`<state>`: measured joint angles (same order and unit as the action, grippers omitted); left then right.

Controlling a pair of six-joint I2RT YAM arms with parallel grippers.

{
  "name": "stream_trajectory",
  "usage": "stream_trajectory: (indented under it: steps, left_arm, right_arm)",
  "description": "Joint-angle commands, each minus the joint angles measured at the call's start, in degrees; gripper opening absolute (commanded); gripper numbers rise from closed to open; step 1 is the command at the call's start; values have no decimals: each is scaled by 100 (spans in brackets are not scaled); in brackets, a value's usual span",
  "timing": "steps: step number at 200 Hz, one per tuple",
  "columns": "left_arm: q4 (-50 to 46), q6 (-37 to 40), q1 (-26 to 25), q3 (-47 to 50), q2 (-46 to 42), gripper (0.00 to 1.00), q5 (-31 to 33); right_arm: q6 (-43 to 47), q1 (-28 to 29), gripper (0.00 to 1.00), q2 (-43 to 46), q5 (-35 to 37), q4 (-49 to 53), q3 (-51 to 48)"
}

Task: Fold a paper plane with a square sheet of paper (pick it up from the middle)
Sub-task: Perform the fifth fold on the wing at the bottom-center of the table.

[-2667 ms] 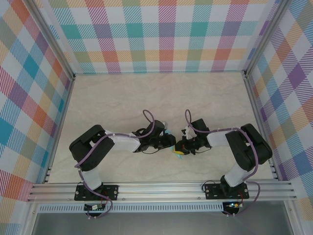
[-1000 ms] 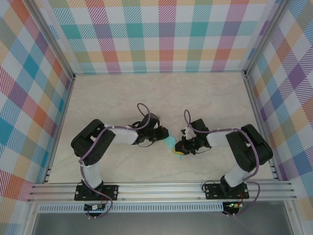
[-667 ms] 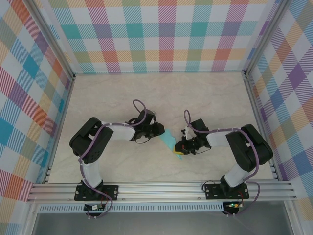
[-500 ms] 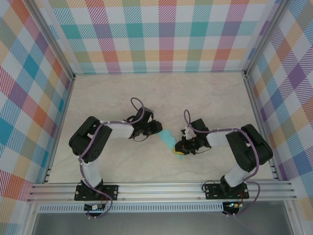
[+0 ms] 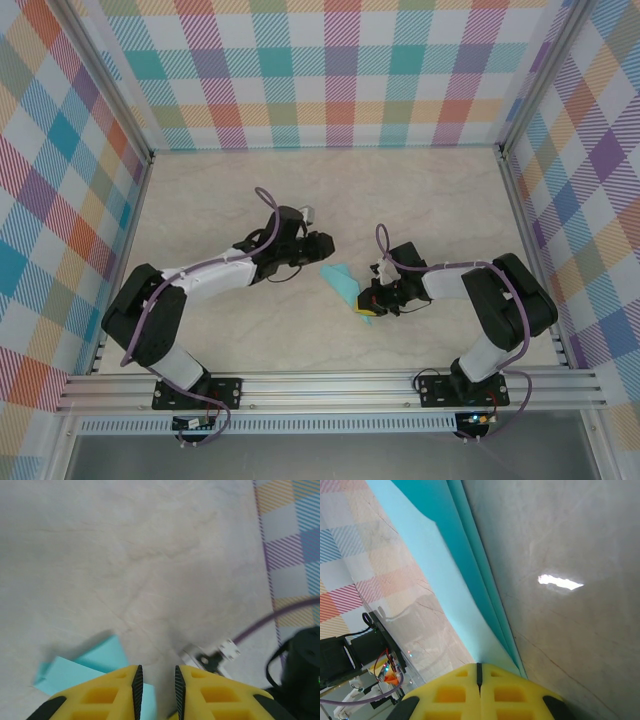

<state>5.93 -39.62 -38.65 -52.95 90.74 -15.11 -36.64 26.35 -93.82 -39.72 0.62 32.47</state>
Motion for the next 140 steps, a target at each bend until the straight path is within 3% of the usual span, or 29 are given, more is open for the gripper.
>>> stream_trajectory:
  steps: [1,34,60,86,140]
  left_arm:
    - [12,-91,-418,160,274,25,-209]
    - [457,-336,-722,48,1023,25,-427]
    - [245,-457,-804,-145,1566,21,-158]
    - [73,-578,-804,-49,1704,21,296]
    - [35,-571,-818,44,1842,21,295]
  right_arm:
    - [-26,12,0,-209,774,443,-153]
    - [-74,11,0,-28,722,382,-183]
    - [-78,12,0,78,620,408,-140]
    - [-38,19,0,282,593,490,-125]
    - [-16,318,4,622,490,627,293]
